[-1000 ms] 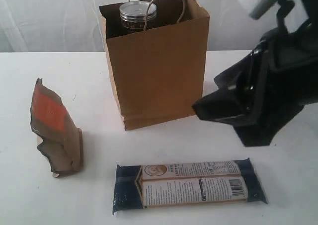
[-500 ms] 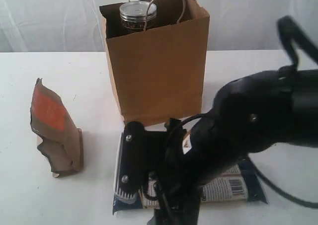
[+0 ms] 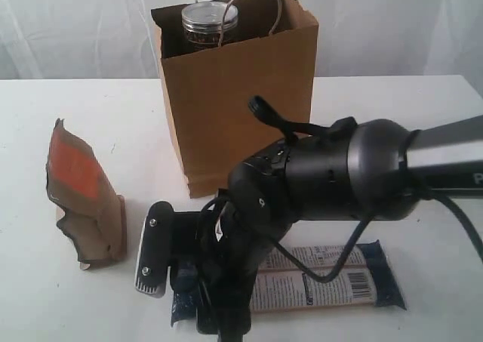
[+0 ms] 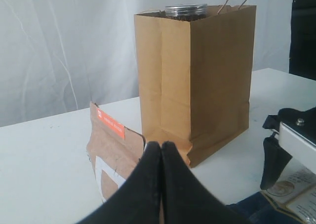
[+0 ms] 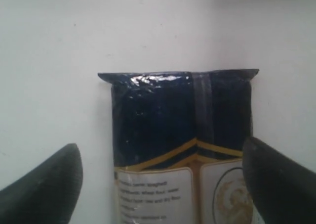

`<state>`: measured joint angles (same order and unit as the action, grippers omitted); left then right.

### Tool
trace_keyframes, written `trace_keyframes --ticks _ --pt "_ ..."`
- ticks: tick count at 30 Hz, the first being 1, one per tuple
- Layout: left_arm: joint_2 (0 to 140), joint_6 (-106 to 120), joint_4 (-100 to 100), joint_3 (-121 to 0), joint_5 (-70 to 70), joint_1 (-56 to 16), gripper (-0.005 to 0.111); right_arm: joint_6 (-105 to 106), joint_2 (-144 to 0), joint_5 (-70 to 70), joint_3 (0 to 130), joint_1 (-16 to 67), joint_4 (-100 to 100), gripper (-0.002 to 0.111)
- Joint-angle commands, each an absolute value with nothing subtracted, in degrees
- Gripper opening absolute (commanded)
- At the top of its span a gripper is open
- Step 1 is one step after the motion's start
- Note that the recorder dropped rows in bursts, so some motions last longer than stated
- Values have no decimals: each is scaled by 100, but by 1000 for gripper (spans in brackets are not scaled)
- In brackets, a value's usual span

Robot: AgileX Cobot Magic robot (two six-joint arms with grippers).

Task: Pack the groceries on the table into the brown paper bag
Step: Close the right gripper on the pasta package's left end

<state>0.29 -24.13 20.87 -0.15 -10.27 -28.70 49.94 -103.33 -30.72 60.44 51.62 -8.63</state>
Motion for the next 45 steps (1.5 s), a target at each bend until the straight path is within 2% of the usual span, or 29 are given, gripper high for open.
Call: trace_keyframes --ticks 1,8,20,34,45 --pt "0 -2396 2117 0 -1090 -2867 0 4919 -10411 -2973 6078 5189 -659 89" --pt "0 -2396 2117 0 -1090 -2867 0 4919 -10600 -2783 6078 5189 -250 102" --pt "0 -2396 2128 0 -1090 -2867 0 4939 -11017 -2426 6078 5189 -188 102" --pt "0 -2396 2128 0 -1090 -2867 0 4933 -11089 -3634 6078 5189 -524 102" --pt "0 -2396 2128 0 -1090 -2867 0 5040 -11089 -3577 6078 5189 -809 102"
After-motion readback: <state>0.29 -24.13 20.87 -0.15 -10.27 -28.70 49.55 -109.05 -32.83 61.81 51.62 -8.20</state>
